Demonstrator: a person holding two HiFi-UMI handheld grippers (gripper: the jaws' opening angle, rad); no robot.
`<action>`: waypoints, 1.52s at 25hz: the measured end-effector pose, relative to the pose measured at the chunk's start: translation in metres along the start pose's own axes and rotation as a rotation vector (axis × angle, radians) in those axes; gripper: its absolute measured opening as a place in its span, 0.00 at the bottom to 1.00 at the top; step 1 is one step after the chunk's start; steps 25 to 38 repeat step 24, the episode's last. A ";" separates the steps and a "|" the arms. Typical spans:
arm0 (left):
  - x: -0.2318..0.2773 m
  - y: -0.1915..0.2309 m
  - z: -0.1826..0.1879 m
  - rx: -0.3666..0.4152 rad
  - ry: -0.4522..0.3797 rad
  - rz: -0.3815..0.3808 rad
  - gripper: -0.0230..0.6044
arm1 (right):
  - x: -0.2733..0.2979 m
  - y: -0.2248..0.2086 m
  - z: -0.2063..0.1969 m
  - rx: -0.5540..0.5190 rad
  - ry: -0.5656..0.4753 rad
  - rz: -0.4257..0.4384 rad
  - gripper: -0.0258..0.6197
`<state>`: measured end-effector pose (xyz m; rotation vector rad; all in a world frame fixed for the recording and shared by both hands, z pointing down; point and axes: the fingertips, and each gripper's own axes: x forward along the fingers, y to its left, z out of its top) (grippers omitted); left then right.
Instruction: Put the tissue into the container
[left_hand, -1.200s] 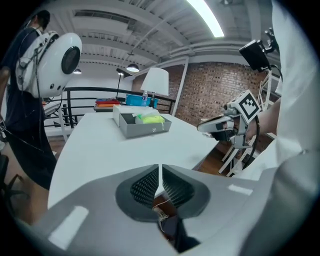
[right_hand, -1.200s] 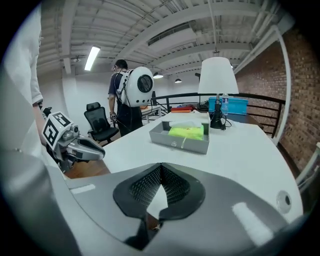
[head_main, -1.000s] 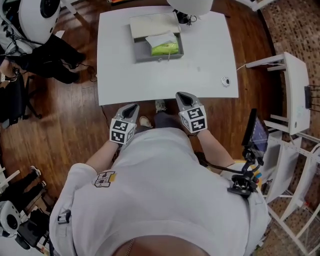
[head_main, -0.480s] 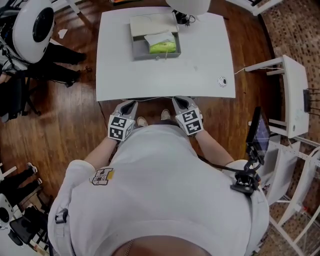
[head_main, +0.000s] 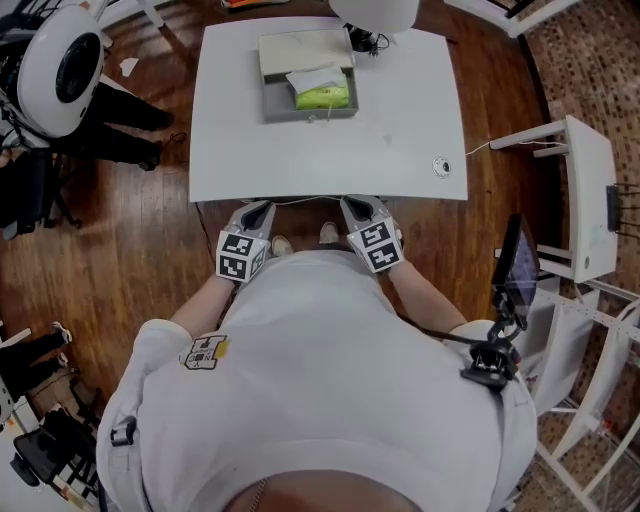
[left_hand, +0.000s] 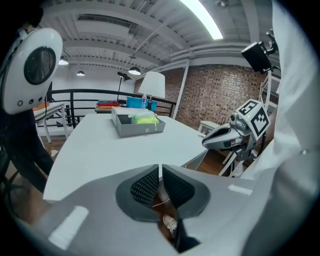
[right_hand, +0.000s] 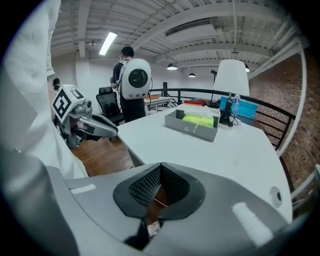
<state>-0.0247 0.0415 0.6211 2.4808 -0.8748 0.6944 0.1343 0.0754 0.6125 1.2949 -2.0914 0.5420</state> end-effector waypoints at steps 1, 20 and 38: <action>0.001 -0.002 0.001 0.001 0.001 0.001 0.06 | -0.002 -0.001 -0.001 -0.003 0.003 0.001 0.04; 0.009 -0.017 0.005 0.017 0.008 -0.011 0.06 | -0.005 -0.008 -0.010 0.012 0.002 -0.010 0.04; 0.008 -0.016 0.003 0.013 0.010 -0.006 0.06 | -0.004 -0.006 -0.010 0.009 0.001 -0.006 0.04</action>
